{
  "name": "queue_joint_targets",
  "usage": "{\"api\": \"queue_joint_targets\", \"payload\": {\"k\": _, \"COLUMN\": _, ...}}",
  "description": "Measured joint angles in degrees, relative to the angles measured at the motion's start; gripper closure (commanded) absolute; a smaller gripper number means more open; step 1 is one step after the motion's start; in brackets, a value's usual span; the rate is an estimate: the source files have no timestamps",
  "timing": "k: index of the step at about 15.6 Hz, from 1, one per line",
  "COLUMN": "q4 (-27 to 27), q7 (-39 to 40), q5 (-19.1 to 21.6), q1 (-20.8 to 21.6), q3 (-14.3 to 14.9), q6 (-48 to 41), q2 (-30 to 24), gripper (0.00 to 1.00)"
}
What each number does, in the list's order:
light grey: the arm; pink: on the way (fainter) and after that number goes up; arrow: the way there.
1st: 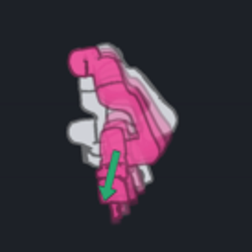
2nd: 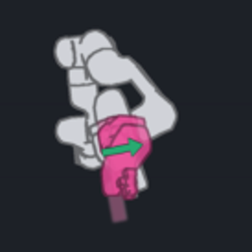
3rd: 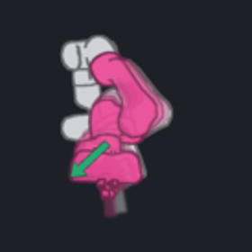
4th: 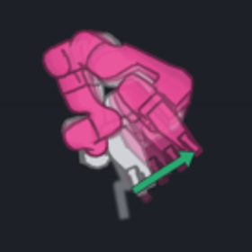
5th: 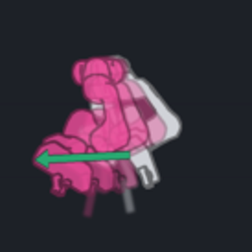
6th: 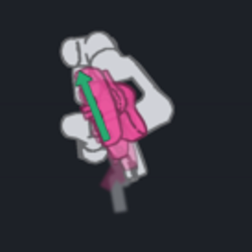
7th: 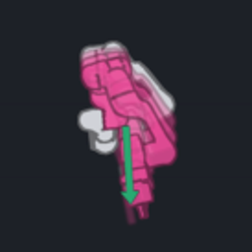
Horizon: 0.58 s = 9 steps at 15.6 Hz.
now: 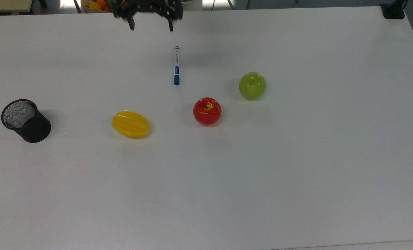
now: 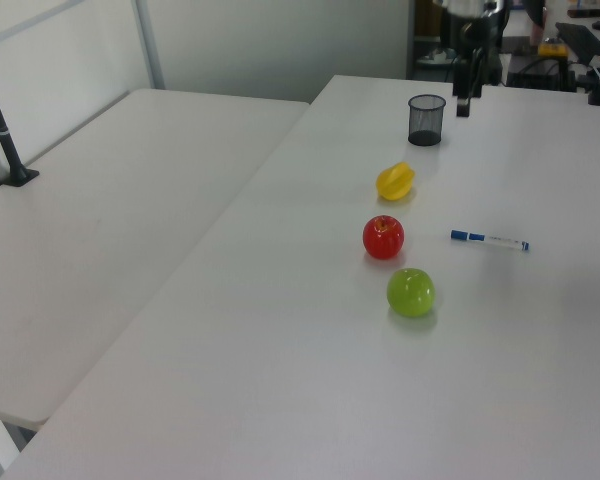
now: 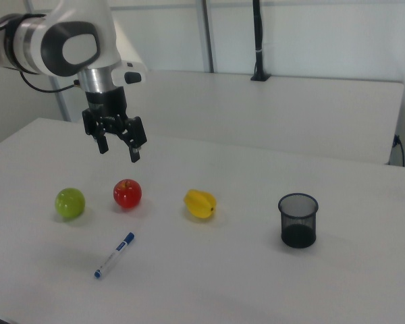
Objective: Take marker pen
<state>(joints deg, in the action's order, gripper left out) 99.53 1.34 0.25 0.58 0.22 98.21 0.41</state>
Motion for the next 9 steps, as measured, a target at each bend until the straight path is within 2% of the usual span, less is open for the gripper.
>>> {"api": "queue_joint_targets", "payload": {"k": 5, "q4": -1.0, "q7": -0.1, "q5": -0.2, "q1": -0.5, "q3": 0.1, "q6": -8.1, "q2": -4.0, "gripper": 0.0}}
{"api": "queue_joint_targets", "payload": {"k": 9, "q4": -1.3, "q7": -0.2, "q5": -0.2, "q1": -0.5, "q3": 1.3, "q6": -8.7, "q2": -4.0, "gripper": 0.0}}
